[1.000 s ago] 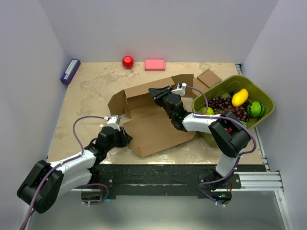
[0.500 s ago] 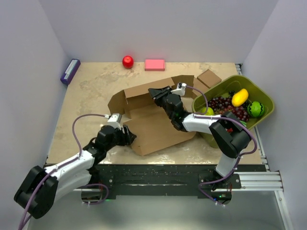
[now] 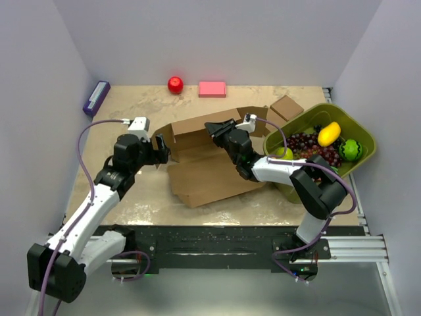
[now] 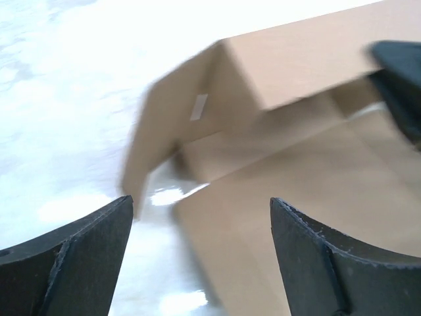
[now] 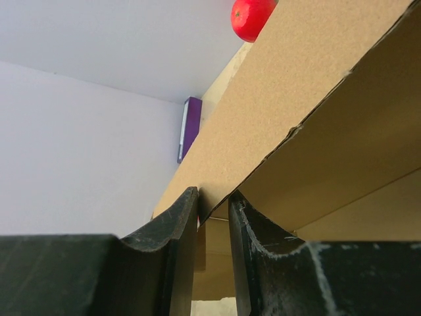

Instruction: Fold the paper box

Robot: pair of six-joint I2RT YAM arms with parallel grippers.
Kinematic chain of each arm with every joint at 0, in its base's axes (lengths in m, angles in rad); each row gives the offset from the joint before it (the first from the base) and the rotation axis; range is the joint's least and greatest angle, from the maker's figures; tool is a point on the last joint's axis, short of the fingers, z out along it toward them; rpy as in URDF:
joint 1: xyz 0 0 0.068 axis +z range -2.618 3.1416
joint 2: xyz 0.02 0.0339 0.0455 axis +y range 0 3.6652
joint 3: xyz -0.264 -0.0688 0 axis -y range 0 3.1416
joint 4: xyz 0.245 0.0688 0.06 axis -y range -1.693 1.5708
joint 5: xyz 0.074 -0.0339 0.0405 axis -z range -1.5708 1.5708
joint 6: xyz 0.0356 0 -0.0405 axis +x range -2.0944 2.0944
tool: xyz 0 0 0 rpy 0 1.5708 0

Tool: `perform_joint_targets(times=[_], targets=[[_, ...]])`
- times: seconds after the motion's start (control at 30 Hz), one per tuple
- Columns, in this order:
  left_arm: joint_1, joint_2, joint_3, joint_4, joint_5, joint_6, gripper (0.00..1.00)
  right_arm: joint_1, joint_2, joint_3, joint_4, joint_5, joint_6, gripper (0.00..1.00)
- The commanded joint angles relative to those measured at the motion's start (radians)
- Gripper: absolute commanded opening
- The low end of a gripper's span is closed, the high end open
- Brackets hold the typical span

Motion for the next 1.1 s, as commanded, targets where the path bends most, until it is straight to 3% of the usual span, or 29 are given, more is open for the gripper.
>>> perform_joint_targets(times=[0.0,0.1,0.2,0.4,0.5,0.57,0.6,0.7,0.8,1.07], targets=[[0.026,0.045,0.065,-0.156,-0.061,0.154,0.89,-0.001,-0.022,-0.016,-0.033,0.050,-0.028,0.28],[0.026,0.029,0.065,-0.148,-0.112,0.183,0.89,-0.001,-0.017,-0.016,-0.030,0.050,-0.029,0.28],[0.026,0.035,0.050,-0.106,-0.072,0.201,0.89,-0.003,-0.014,-0.016,-0.029,0.049,-0.029,0.28],[0.026,0.133,0.064,-0.061,-0.025,0.213,0.76,-0.003,-0.014,-0.024,-0.026,0.046,-0.031,0.28],[0.026,0.183,0.090,-0.041,-0.002,0.236,0.65,-0.003,-0.008,-0.026,-0.023,0.044,-0.032,0.28],[0.026,0.216,0.110,-0.029,0.008,0.246,0.48,-0.001,-0.005,-0.026,-0.021,0.043,-0.031,0.28],[0.026,0.226,0.117,-0.029,0.014,0.249,0.34,-0.001,-0.003,-0.027,-0.020,0.043,-0.034,0.28],[0.026,0.252,0.143,-0.026,0.023,0.247,0.13,0.001,-0.002,-0.029,-0.024,0.049,-0.043,0.27],[0.026,0.260,0.157,-0.017,0.022,0.232,0.03,-0.001,0.000,-0.033,-0.027,0.058,-0.052,0.27],[0.026,0.288,0.234,-0.030,0.058,0.164,0.00,0.027,-0.005,-0.033,-0.030,0.099,-0.101,0.26]])
